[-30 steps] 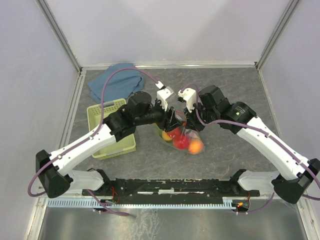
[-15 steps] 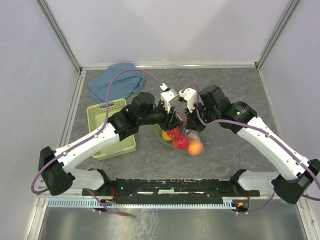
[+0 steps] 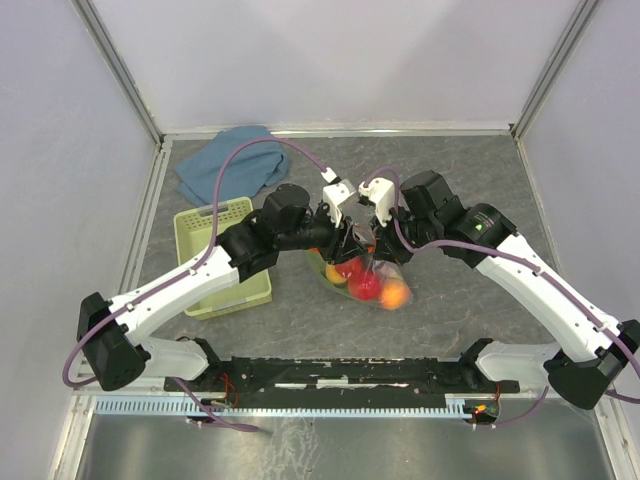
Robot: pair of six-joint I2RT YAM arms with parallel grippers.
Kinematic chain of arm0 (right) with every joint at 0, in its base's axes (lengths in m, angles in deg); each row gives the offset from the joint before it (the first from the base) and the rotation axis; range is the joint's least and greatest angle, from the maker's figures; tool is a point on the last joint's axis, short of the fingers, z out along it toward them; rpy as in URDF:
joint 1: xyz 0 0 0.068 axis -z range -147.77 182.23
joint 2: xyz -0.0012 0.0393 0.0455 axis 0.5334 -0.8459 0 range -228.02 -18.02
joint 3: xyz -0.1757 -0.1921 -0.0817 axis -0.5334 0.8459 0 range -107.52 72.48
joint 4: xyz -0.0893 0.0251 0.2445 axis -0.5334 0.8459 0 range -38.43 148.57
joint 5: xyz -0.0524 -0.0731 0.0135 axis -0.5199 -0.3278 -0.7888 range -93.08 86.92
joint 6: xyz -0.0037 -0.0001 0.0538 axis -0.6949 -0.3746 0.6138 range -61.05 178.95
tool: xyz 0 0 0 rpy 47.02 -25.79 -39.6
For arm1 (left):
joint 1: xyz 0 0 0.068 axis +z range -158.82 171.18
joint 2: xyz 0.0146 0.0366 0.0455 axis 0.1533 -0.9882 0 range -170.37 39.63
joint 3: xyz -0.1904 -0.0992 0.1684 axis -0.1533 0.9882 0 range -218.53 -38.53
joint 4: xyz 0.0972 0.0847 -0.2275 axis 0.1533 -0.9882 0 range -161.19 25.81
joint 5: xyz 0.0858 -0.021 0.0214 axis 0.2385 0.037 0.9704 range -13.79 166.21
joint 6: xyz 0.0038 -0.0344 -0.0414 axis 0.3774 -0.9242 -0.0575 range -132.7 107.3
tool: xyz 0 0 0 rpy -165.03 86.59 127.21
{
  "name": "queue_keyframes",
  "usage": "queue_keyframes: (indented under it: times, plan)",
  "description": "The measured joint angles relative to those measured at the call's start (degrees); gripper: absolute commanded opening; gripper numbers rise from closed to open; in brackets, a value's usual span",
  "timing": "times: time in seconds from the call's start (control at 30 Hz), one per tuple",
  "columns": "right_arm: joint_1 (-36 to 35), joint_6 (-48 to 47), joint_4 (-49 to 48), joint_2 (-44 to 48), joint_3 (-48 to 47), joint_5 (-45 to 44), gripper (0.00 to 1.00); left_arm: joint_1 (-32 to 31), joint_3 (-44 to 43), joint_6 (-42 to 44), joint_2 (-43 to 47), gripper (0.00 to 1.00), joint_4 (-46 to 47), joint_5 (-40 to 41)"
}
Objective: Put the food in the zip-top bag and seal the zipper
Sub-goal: Zip the zipper food storage bag at the center of the board.
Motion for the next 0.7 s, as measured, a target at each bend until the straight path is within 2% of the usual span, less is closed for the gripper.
queue_keyframes:
  times: [0.33, 0.7]
  plan:
    - [0.26, -0.13, 0.00, 0.59, 0.87, 0.48, 0.09, 0.02, 0.02, 1.16, -0.68, 0.47, 0.20, -1.07]
    - [-0.13, -2.29, -1.73, 1.81, 4.15, 2.64, 0.09, -0.09, 5.18, 2.36, 1.05, 0.57, 5.42, -3.02]
